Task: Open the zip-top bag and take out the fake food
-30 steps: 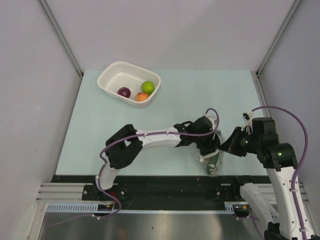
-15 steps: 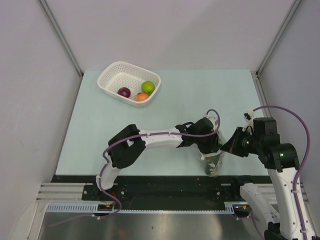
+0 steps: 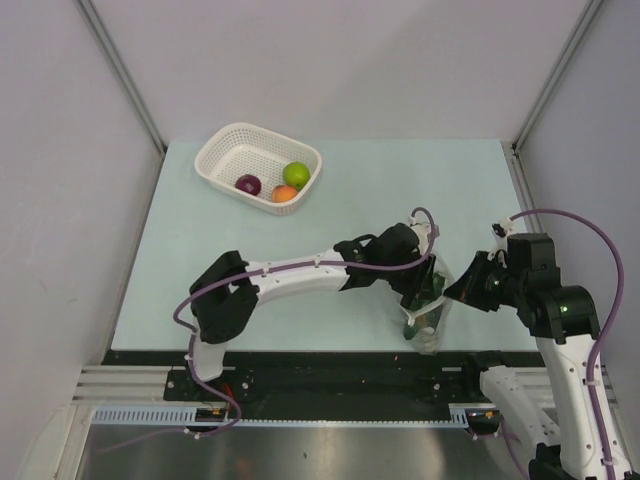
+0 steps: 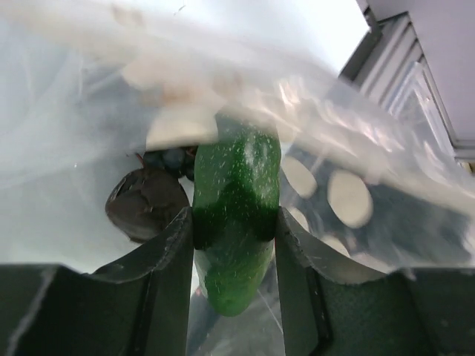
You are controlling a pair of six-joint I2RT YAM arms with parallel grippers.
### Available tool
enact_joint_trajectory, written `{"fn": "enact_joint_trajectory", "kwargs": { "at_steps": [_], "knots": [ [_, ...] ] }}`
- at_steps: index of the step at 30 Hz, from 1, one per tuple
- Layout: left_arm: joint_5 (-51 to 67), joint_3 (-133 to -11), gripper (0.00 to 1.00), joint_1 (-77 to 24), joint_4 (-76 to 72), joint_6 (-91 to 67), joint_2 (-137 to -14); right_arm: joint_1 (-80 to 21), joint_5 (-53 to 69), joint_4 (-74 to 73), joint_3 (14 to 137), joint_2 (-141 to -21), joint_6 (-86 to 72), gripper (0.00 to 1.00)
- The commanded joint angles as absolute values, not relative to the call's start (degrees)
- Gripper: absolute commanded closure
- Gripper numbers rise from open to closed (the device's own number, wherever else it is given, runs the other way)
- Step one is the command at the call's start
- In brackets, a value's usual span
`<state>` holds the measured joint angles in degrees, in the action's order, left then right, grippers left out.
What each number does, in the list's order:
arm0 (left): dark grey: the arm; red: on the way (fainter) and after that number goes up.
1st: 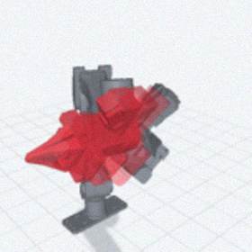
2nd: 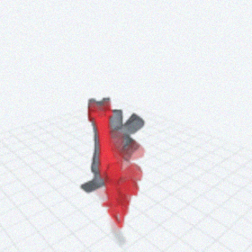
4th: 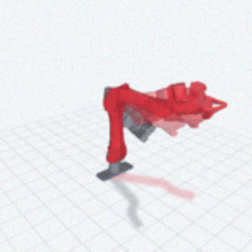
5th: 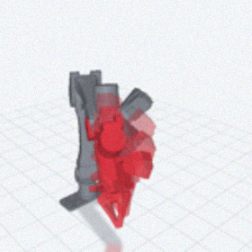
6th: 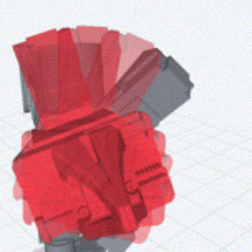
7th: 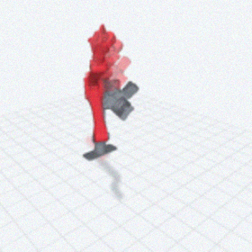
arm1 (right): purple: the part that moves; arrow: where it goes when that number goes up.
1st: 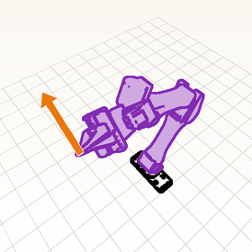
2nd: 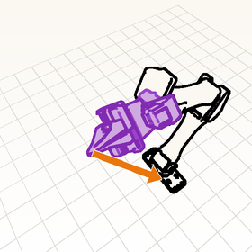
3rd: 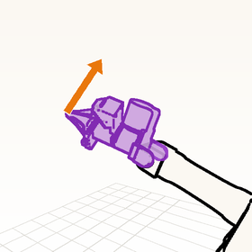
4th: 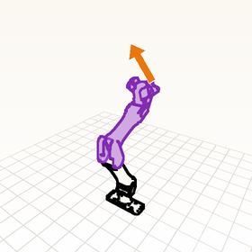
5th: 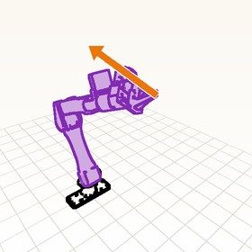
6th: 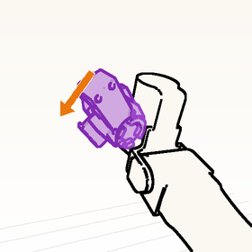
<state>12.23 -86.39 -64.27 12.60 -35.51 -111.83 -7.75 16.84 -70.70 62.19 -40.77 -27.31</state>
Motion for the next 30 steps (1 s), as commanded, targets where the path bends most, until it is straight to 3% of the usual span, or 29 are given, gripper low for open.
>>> {"fn": "enact_joint_trajectory", "kwargs": {
  "at_steps": [1,14,30],
  "knots": [
    [12.7,-83.3,1.00,-64.3,11.2,-31.6,-104.8,-7.5,14.2,-67.2,62.7,-41.7,-29.5,1.00],
    [15.2,-75.9,1.00,-64.3,6.2,-26.0,-94.2,-7.2,12.2,-63.9,60.4,-41.8,-35.3,1.00],
    [17.8,-82.6,1.00,-59.1,-1.9,-29.1,-91.6,-7.0,18.1,-64.0,60.0,-42.5,-31.2,1.00]
  ]
}}
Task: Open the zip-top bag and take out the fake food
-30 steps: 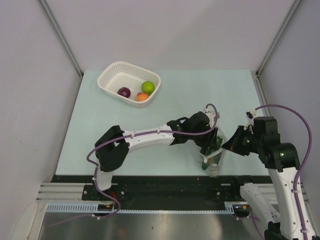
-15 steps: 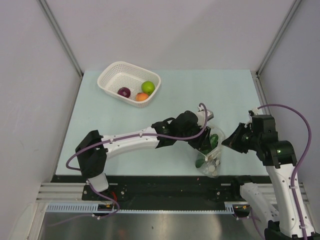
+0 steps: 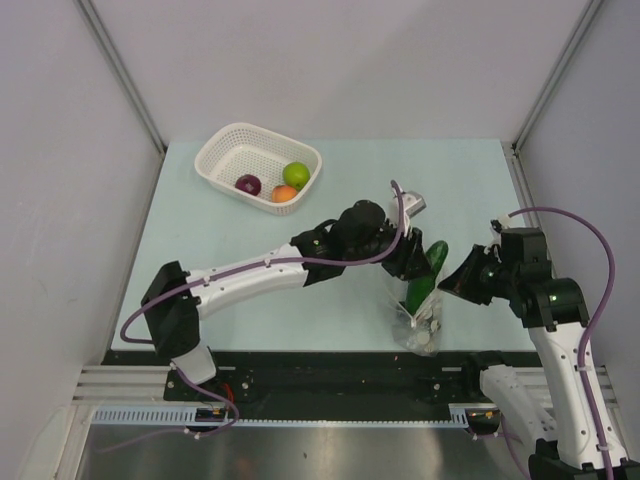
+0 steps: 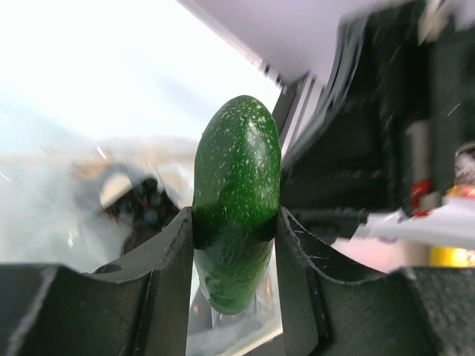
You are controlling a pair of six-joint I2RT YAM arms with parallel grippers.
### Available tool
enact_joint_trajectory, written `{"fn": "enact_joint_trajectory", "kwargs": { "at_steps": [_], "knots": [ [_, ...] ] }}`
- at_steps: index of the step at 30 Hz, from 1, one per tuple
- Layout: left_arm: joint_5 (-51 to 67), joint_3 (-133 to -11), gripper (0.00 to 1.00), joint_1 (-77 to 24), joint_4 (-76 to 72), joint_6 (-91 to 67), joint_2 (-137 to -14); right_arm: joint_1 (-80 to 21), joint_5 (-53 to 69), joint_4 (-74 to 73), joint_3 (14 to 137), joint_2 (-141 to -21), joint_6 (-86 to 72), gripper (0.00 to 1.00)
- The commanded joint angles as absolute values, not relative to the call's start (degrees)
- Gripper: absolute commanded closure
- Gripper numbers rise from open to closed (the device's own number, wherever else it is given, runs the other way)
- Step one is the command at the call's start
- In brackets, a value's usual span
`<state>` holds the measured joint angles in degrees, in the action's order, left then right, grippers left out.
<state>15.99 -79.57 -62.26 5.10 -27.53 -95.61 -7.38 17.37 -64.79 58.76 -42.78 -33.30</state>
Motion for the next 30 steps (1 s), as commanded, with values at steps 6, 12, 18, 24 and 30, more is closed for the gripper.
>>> {"fn": "enact_joint_trajectory", "kwargs": {
  "at_steps": [6,12,18,24,30],
  "knots": [
    [17.2,-82.8,1.00,-52.5,-5.8,-33.0,-89.0,-7.0,18.3,-64.5,61.3,-44.1,-29.1,1.00],
    [10.3,-78.9,1.00,-42.1,-7.7,-43.6,-84.0,-7.0,17.2,-65.2,62.4,-44.7,-27.4,1.00],
    [4.8,-72.4,1.00,-29.5,-9.3,-54.4,-80.7,-6.9,15.6,-66.2,63.0,-45.1,-26.8,1.00],
    [2.6,-66.6,1.00,-17.2,-7.2,-69.5,-81.9,-6.9,13.2,-66.7,63.6,-45.3,-27.0,1.00],
    [0.9,-69.6,1.00,-9.8,-4.6,-71.5,-88.4,-6.9,11.0,-66.3,63.3,-45.1,-29.4,1.00]
  ]
}}
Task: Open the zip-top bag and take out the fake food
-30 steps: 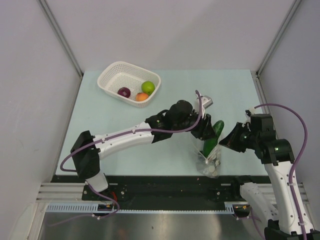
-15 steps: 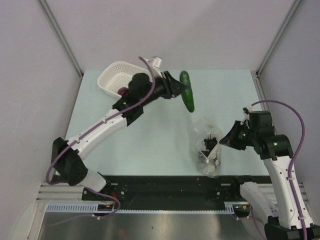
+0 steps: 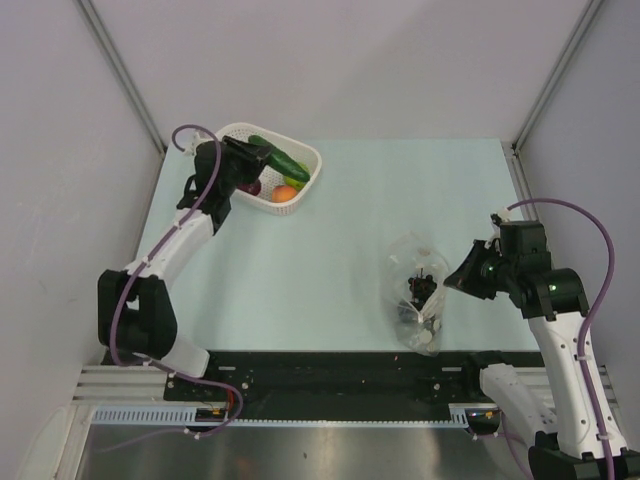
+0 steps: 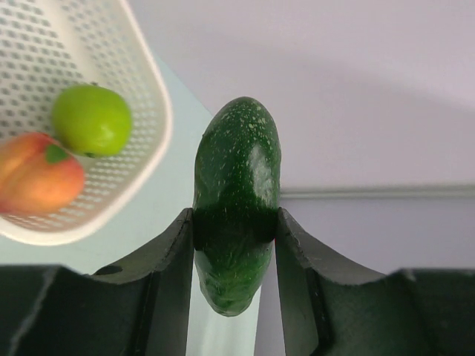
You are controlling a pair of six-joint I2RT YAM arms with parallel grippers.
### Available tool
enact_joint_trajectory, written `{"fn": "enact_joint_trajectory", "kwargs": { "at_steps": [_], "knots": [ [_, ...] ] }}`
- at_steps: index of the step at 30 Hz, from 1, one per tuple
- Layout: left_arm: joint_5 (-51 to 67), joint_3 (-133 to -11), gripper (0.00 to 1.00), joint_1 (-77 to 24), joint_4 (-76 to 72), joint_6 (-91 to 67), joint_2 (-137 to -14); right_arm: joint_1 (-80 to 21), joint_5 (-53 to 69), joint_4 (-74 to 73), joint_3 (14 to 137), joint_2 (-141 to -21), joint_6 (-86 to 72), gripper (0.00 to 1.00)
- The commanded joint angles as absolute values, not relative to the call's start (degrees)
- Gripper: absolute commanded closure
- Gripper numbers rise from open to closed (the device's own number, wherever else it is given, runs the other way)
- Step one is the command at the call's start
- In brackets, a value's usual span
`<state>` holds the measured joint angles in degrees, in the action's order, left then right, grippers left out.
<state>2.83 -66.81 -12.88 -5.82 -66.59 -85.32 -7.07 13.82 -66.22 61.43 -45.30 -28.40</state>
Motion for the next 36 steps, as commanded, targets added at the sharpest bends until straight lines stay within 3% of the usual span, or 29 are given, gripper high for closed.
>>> {"fn": "enact_joint_trajectory", "kwargs": {
  "at_steps": [1,11,20,31,36],
  "knots": [
    [0.4,-69.6,1.00,-9.1,-4.8,-73.2,-90.2,-6.9,10.6,-66.3,63.0,-44.9,-30.1,1.00],
    [-1.7,-77.4,1.00,-4.0,-3.9,-81.7,-106.5,-6.9,4.9,-65.4,58.8,-36.4,-40.4,1.00],
    [-4.0,-89.5,1.00,-2.5,1.4,-82.4,-117.7,-6.9,3.8,-65.3,59.1,-36.5,-45.2,1.00],
    [1.5,-99.8,0.73,-0.2,3.4,-68.9,-125.8,-6.9,1.3,-67.5,57.3,-31.5,-51.9,1.00],
    [7.1,-100.6,0.44,1.8,1.1,-65.3,-127.9,-6.9,1.0,-68.0,56.8,-30.3,-53.1,1.00]
  ]
}}
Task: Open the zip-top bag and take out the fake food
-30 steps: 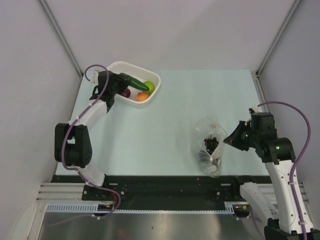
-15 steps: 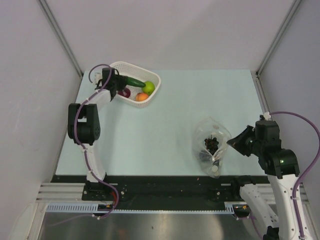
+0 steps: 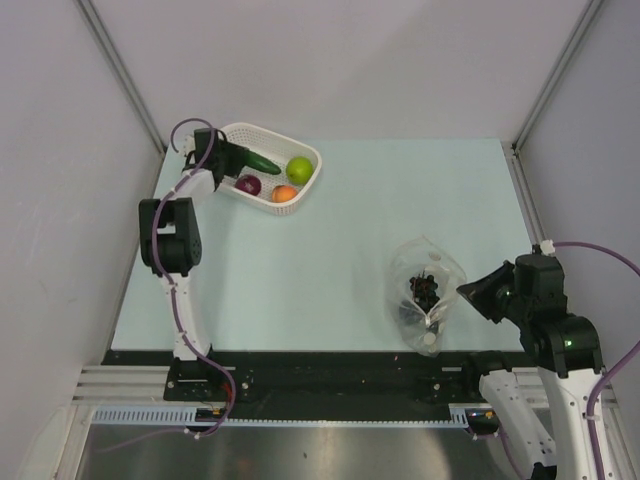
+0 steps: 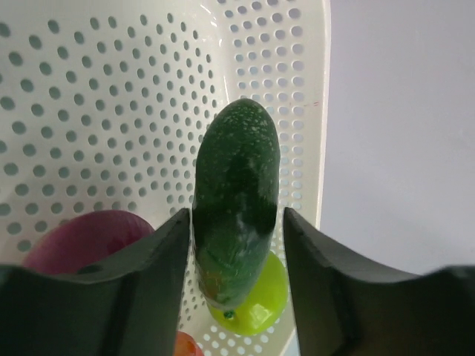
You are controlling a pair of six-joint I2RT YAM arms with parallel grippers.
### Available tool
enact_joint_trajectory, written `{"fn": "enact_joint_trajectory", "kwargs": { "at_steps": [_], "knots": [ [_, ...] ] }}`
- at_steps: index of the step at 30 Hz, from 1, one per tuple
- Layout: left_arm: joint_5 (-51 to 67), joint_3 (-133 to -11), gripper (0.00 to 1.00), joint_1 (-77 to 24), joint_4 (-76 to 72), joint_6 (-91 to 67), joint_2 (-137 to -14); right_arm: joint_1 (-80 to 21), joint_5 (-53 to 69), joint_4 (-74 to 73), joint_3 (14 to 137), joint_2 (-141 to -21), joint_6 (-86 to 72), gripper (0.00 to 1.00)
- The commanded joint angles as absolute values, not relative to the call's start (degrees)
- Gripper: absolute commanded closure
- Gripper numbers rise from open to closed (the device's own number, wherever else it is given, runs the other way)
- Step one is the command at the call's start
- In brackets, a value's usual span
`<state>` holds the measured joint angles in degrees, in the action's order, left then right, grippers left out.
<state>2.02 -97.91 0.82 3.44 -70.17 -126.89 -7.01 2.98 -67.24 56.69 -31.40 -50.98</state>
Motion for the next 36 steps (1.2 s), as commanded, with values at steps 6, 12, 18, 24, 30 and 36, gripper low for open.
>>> {"fn": "enact_joint_trajectory", "kwargs": {
  "at_steps": [6,12,18,24,30,36],
  "knots": [
    [7.9,-97.7,0.28,2.1,-4.2,-65.4,-127.4,-6.9,1.8,-68.4,57.0,-31.4,-52.5,1.00],
    [9.8,-98.3,0.22,2.1,-4.6,-64.1,-126.0,-6.9,1.5,-68.3,58.3,-32.8,-49.8,1.00],
    [10.0,-94.0,0.21,0.6,-3.9,-56.7,-118.1,-6.9,2.1,-68.3,58.5,-32.7,-46.1,1.00],
    [7.1,-87.2,0.18,-5.6,-0.4,-42.3,-103.9,-6.8,4.4,-68.1,60.2,-34.8,-38.8,1.00],
    [4.6,-77.5,0.01,-16.9,0.6,-29.7,-89.1,-6.8,8.5,-68.7,63.8,-39.0,-33.7,1.00],
    [11.2,-71.2,0.00,-26.1,3.1,-23.6,-77.7,-6.7,14.2,-67.2,61.9,-39.6,-32.0,1.00]
  ]
}}
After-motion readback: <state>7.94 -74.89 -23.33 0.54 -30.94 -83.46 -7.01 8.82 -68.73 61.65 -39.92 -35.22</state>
